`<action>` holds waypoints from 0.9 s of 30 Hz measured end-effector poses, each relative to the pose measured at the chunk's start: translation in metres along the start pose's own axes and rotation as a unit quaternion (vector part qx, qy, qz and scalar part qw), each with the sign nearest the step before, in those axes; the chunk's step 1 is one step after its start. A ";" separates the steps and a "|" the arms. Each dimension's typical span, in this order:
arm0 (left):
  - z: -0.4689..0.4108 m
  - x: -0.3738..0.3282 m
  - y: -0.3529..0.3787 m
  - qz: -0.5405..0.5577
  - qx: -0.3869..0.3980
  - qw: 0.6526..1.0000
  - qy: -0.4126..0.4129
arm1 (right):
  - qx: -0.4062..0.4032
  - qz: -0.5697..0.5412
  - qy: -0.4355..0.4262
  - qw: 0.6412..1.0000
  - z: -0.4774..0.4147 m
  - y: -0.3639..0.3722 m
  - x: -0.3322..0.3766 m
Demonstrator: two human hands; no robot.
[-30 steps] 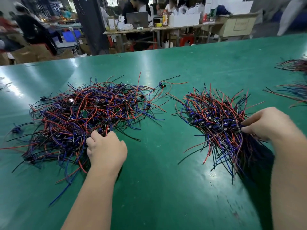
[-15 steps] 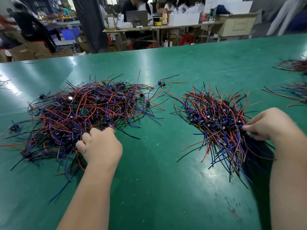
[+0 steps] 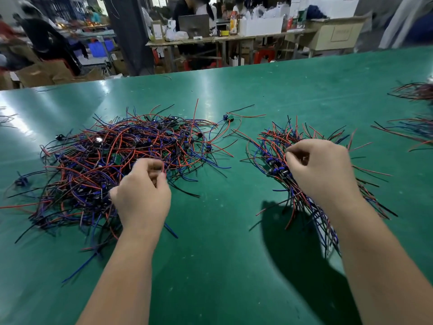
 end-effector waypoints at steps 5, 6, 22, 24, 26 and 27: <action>0.008 -0.026 -0.005 0.399 0.017 0.917 0.022 | 0.113 -0.276 0.068 0.952 0.007 0.017 0.019; 0.012 -0.033 -0.006 0.419 0.024 0.906 0.057 | 0.153 -0.340 0.087 0.924 0.011 0.022 0.025; 0.062 -0.068 0.017 0.467 0.405 0.783 0.062 | 0.218 -0.709 0.273 0.613 0.018 0.032 0.042; 0.063 -0.069 0.016 0.463 0.423 0.777 0.059 | 0.204 -0.710 0.279 0.614 0.018 0.032 0.042; 0.065 -0.070 0.016 0.439 0.449 0.776 0.063 | 0.173 -0.688 0.268 0.652 0.016 0.031 0.040; 0.066 -0.070 0.016 0.425 0.463 0.776 0.059 | 0.161 -0.675 0.263 0.671 0.016 0.031 0.038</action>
Point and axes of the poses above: each hand's wrist, its own z-axis away from the middle knuckle, its own y-axis out of the palm, x = y × z, the point moved 3 cm from there along -z, towards the middle knuckle, and after that the axes turned 3 degrees about -y, right-handed, at the moved point
